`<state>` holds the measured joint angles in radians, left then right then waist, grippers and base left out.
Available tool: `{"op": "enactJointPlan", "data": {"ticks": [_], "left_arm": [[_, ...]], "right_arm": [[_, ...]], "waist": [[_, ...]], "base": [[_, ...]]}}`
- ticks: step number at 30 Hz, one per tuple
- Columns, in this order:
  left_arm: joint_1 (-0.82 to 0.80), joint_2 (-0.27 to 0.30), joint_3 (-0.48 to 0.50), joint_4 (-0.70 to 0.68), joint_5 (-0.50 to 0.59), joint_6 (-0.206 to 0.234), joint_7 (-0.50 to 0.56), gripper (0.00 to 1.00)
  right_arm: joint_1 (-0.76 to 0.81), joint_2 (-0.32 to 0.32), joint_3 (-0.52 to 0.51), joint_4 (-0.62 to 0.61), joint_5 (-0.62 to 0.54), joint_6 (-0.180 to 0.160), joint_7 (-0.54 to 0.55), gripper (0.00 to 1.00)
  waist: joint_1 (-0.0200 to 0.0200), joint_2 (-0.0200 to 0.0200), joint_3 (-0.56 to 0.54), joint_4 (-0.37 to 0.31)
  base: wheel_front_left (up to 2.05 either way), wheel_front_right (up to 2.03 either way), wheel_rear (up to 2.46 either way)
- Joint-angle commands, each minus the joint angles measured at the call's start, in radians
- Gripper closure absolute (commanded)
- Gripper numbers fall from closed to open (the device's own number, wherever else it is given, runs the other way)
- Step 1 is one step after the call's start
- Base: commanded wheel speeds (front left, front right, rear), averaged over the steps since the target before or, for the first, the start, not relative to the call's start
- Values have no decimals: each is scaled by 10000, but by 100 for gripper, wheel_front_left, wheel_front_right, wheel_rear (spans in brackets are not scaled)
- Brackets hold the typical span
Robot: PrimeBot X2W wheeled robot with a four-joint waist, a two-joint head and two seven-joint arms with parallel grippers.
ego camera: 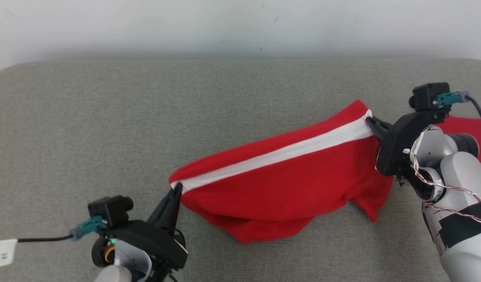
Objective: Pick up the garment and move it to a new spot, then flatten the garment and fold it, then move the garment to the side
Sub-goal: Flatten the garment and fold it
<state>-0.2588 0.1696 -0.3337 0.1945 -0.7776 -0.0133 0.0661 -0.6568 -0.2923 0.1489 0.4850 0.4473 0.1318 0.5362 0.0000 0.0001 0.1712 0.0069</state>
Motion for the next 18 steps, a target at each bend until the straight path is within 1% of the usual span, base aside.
{"op": "enactJointPlan", "data": {"ticks": [1,3,5,7,12,13,14,15,18], "left_arm": [[-154,99,115,-229,-48,24,-66,100],[-90,122,141,-445,-96,41,9,100],[95,165,43,-685,-118,31,150,100],[438,238,-66,-831,-116,78,296,100],[1376,498,-359,-1062,-50,240,641,100],[1570,551,-430,-1084,-91,251,777,96],[1709,618,-484,-1126,-125,273,899,59],[1819,694,-520,-1182,-155,298,1012,0],[2024,841,-486,-1394,-259,292,1156,0]], "right_arm": [[15,-112,22,-248,119,-19,-60,100],[197,-278,71,-558,143,-19,-6,100],[526,-487,234,-801,-37,-19,229,100],[911,-580,363,-1195,39,-19,432,100],[2301,-785,146,-2199,231,-19,937,100],[2540,-767,66,-2396,238,-19,994,100],[2746,-737,3,-2561,250,-19,1058,51],[2959,-670,-112,-2709,277,-19,1122,0],[3460,-566,-474,-3177,124,-19,1254,0]], "waist": [[0,-1,12,-86],[0,-1,6,-141],[0,-1,-12,-174],[0,-1,-17,-181],[0,-1,-3,-182],[0,-1,3,-180],[0,-1,3,-173],[0,-1,-4,-160],[0,-1,-35,-108]], "base": [[0,0,0],[0,0,0],[0,0,0],[0,0,0],[0,0,0],[0,0,0],[0,0,0],[0,0,0],[0,0,0]]}}
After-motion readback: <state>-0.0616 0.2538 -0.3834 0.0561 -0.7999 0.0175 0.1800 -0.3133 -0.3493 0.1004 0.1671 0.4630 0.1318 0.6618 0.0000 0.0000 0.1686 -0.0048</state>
